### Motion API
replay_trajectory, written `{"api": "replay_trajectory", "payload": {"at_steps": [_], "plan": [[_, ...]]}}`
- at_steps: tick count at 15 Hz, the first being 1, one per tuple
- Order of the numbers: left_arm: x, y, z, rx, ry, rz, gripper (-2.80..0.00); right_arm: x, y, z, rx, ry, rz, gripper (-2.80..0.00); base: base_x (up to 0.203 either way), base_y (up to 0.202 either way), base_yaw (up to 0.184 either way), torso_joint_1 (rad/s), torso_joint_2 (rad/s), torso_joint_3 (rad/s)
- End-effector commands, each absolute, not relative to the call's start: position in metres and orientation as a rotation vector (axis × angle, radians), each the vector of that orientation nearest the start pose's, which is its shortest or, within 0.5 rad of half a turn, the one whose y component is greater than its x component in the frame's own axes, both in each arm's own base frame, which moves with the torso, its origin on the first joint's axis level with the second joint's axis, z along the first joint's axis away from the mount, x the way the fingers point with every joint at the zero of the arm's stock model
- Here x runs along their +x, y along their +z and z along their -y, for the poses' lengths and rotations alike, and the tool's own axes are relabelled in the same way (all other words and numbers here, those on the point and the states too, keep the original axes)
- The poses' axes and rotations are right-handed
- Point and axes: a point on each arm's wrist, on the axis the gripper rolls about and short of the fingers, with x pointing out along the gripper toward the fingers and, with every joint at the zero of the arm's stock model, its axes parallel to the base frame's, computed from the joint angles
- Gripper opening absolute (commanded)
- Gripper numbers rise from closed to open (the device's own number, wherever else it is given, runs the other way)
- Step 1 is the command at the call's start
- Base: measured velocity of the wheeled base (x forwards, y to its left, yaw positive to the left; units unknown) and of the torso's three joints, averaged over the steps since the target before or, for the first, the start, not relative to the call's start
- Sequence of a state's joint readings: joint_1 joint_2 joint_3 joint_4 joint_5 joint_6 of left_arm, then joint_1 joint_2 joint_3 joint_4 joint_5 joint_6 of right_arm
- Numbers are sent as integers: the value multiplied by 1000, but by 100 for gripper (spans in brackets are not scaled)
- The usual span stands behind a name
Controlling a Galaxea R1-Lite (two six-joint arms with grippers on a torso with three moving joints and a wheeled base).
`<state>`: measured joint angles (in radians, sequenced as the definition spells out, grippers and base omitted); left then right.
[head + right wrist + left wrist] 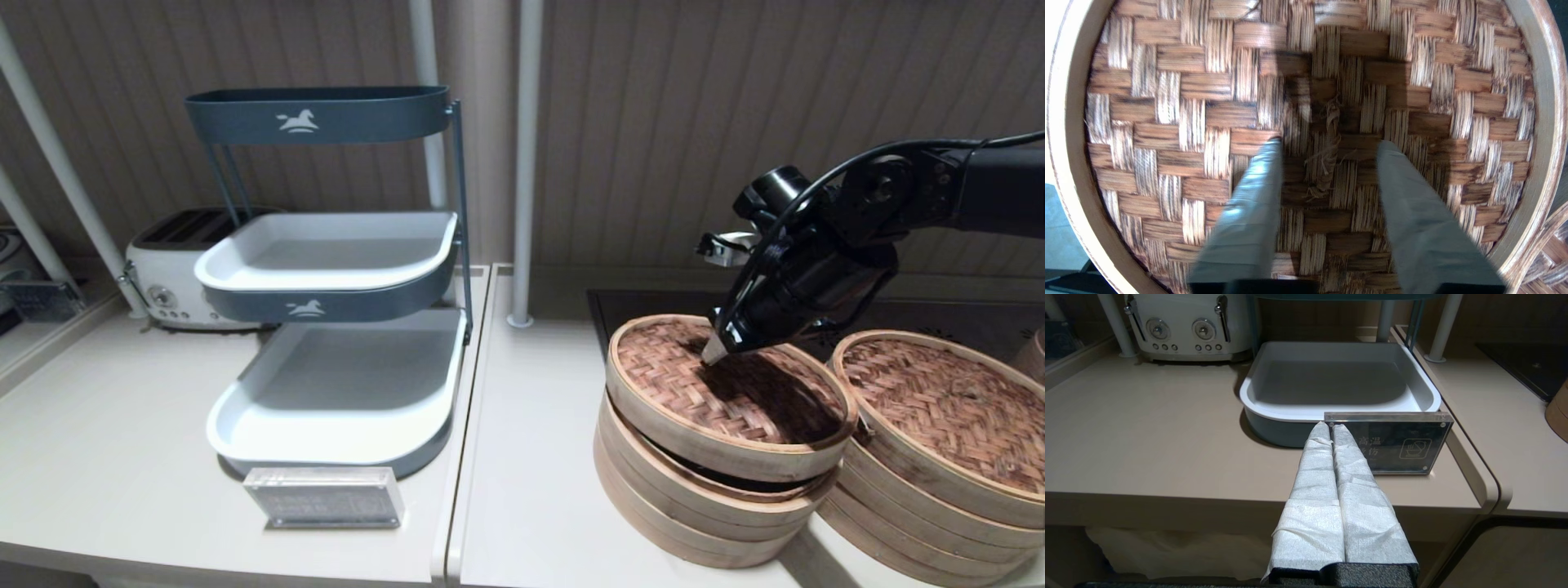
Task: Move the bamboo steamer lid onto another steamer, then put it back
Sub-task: Put the steamer
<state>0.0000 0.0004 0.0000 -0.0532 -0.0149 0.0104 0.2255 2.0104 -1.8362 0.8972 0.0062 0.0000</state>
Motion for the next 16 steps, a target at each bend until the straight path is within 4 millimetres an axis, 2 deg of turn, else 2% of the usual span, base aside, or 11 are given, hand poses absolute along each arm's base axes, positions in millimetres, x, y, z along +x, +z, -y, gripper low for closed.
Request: {"api": "replay_trajectory", "payload": {"at_steps": [1, 7, 12, 16], "plan": [[-21, 73, 0, 10, -15, 29, -280, 350, 227, -82, -118, 211, -1067, -280, 0, 0, 0, 0, 0, 0], [-21, 73, 0, 9, -15, 29, -280, 347, 231, -92, -126, 234, -1054, -280, 0, 0, 0, 0, 0, 0], [-21, 73, 0, 11, -15, 28, -280, 334, 248, -90, -126, 233, -1008, -280, 0, 0, 0, 0, 0, 0], [-21, 73, 0, 10, -15, 28, -280, 329, 238, -85, -130, 224, -1072, -280, 0, 0, 0, 0, 0, 0]]}}
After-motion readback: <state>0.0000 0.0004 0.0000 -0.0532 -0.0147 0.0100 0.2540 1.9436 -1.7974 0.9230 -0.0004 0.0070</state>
